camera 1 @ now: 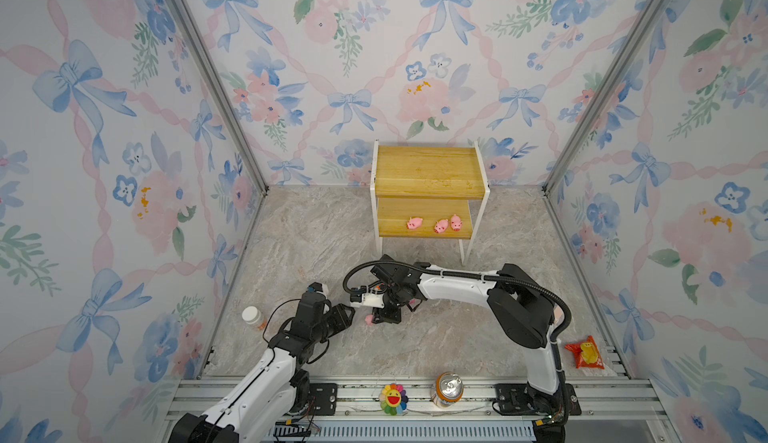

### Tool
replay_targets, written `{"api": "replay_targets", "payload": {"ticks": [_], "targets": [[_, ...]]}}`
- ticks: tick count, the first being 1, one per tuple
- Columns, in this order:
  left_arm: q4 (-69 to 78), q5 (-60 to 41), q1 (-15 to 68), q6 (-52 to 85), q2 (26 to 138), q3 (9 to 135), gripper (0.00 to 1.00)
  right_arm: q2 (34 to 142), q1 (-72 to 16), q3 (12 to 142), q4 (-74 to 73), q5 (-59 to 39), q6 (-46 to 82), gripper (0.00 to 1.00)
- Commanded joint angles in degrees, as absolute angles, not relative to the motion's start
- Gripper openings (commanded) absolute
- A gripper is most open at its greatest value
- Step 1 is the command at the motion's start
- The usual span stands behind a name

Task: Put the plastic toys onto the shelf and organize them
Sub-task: 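Lift the pig with the right gripper toward the wooden shelf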

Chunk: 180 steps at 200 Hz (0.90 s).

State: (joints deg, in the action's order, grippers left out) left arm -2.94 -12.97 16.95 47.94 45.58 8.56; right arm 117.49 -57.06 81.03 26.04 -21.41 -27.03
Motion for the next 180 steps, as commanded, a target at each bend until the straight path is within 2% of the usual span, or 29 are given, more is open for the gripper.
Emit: {"api": "replay_targets", "payload": {"ticks": [1,34,99,128,180], "targets": [[-3.3,-13.9,16.3,46.1,45.4,8.4,0.48,114.2,-57.3,80.8,26.8,-22.3,-20.7,0.26],[-3.3,-14.0,15.7,44.5,45.7,9.4,0.48,105.4,-58.4,78.5,24.4,-16.7,-8.9,0.24],[-2.2,-14.8,14.2,39.7,50.0,13.5,0.49,89.1,-62.0,76.3,26.9,12.4,19.0,0.23],[0.1,-17.1,14.0,39.5,52.4,13.9,0.49,87.3,-59.8,77.7,29.7,21.7,26.6,0.23],[1.4,-18.2,13.9,39.9,52.8,13.6,0.48,90.7,-53.8,80.6,29.3,26.7,32.8,0.28]]}}
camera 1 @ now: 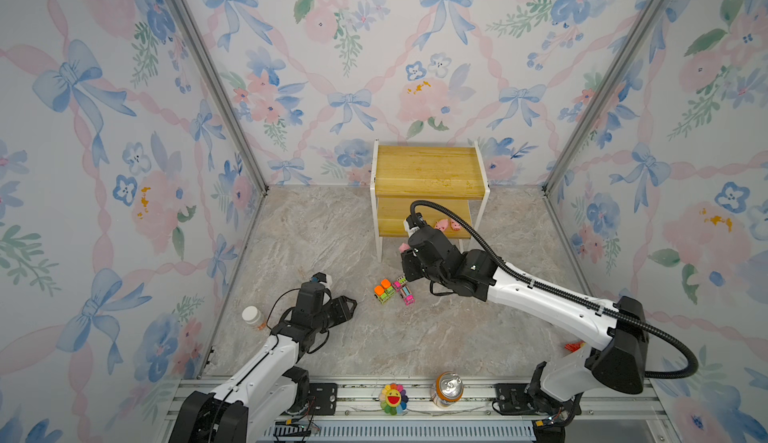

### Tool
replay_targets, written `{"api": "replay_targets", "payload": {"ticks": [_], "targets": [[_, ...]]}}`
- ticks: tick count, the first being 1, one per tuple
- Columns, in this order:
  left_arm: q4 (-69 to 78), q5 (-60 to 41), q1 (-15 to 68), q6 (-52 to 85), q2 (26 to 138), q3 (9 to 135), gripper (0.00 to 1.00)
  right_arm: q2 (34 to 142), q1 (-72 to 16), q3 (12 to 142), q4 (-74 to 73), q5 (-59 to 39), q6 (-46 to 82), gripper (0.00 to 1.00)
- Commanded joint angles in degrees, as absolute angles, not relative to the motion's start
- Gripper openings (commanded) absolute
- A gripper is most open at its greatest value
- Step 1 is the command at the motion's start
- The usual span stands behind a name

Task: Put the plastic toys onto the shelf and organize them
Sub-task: 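Lift the pig with the right gripper toward the wooden shelf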

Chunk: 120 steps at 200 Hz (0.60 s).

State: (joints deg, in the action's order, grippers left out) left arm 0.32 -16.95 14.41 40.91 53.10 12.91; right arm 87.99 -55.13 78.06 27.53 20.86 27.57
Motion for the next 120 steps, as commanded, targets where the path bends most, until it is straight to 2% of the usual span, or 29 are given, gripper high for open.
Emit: {"api": "replay_targets", "payload": {"ticks": [1,53,120], "targets": [[1.5,-18.2,13.9,39.9,52.9,13.6,0.48,90.8,-53.7,80.6,29.3,26.7,32.8,0.27],[1.4,-17.9,13.9,40.3,52.9,13.5,0.48,97.0,-53.3,84.3,26.9,28.6,34.0,0.27],[1.4,-17.8,13.9,40.3,53.0,13.4,0.48,99.9,-54.0,81.9,17.0,32.0,39.2,0.27]]}}
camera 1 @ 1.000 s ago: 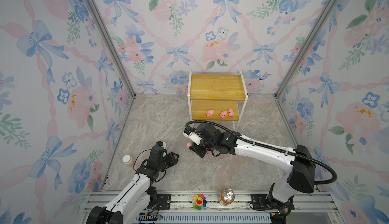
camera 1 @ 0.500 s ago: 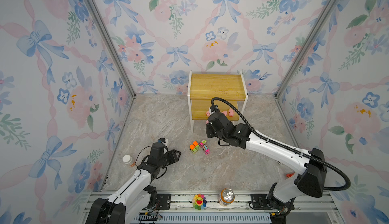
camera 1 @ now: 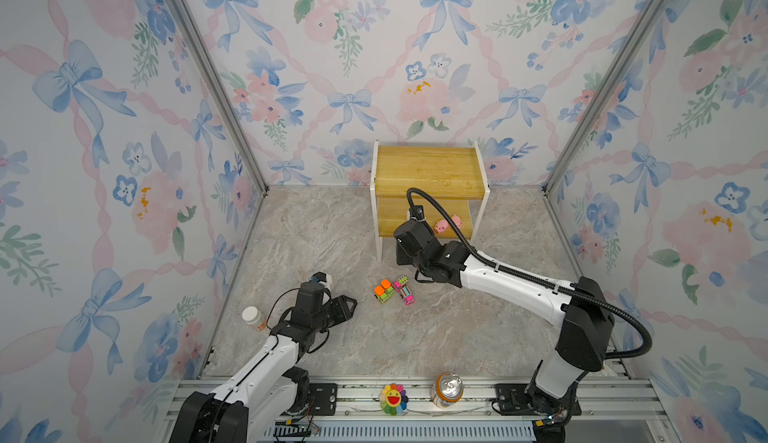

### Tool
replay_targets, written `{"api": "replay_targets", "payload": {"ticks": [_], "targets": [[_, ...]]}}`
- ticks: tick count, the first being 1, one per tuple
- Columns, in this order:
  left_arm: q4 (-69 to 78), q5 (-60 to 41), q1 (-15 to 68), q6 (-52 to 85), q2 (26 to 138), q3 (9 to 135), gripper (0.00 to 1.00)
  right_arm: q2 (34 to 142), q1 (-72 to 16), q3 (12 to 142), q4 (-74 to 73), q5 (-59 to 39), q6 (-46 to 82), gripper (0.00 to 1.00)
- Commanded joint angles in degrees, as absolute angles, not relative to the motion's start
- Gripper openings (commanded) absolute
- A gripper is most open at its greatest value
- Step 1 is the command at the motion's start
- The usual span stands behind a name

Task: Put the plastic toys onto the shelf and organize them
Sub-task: 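Lift the pig with the right gripper toward the wooden shelf, then carry the pig with the right gripper to the lower shelf tier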

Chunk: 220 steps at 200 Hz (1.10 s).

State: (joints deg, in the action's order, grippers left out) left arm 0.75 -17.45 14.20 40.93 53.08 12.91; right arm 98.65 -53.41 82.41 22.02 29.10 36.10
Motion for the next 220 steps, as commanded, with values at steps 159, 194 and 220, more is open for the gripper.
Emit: {"api": "replay_targets", "payload": {"ticks": [159,194,220], "targets": [[1.4,-17.2,13.8,40.3,50.8,12.4,0.47,104.8,-57.0,81.4,4.7,39.7,43.9,0.26],[1.4,-16.8,13.8,40.4,50.2,12.1,0.47,104.8,-57.0,80.2,0.1,40.9,43.1,0.26],[1.3,-16.4,13.9,40.4,49.7,12.0,0.47,104.7,-57.0,79.5,-2.3,41.9,42.1,0.26]]}}
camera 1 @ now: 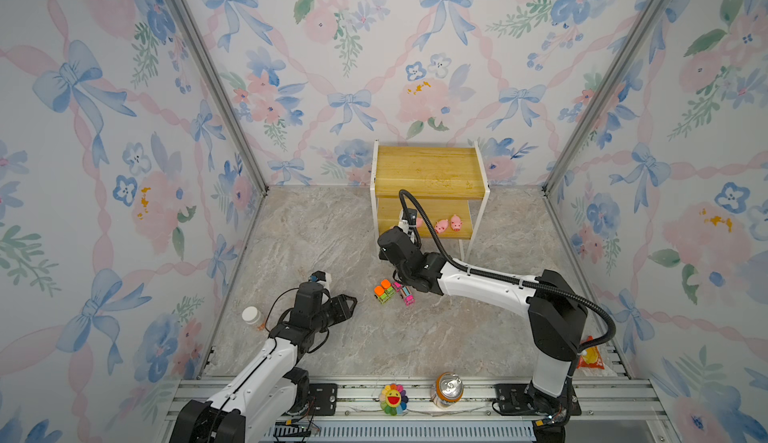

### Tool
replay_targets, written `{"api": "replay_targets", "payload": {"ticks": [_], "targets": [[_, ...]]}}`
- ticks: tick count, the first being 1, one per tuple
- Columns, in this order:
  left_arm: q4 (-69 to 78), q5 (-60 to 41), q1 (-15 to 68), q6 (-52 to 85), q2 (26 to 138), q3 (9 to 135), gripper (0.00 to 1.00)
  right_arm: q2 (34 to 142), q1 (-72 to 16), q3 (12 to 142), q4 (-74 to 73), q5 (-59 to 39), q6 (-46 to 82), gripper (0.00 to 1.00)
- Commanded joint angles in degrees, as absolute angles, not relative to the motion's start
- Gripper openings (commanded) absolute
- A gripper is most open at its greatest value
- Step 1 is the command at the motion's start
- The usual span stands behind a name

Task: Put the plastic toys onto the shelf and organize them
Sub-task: 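Carry the pig with the right gripper to the lower shelf tier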

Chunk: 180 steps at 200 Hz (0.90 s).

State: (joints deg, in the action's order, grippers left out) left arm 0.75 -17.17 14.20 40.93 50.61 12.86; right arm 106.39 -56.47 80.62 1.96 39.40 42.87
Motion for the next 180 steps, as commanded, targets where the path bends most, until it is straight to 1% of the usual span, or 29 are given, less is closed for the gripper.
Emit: {"api": "replay_targets", "payload": {"ticks": [1,32,57,109,138,145,180], "targets": [[1.3,-16.4,13.8,40.3,49.7,12.0,0.47,104.7,-57.0,79.5,-2.4,41.9,42.0,0.26],[1.3,-15.6,13.8,40.1,49.1,11.6,0.47,104.4,-57.0,79.0,-4.7,42.0,42.0,0.27],[1.3,-15.2,13.9,39.6,49.0,11.5,0.47,104.7,-57.4,77.4,-9.7,41.9,41.4,0.27],[1.2,-13.8,13.9,38.8,46.7,10.5,0.47,106.3,-59.0,76.7,-16.9,43.2,36.3,0.27],[1.2,-14.3,14.0,38.2,46.5,10.4,0.47,108.0,-59.2,77.7,-18.2,43.8,36.2,0.27],[1.2,-14.3,14.1,38.2,46.5,10.4,0.47,108.4,-59.3,78.1,-18.5,43.8,34.2,0.27],[1.3,-13.7,14.4,37.7,46.4,10.6,0.47,110.3,-59.1,80.7,-16.7,44.5,33.1,0.27]]}}
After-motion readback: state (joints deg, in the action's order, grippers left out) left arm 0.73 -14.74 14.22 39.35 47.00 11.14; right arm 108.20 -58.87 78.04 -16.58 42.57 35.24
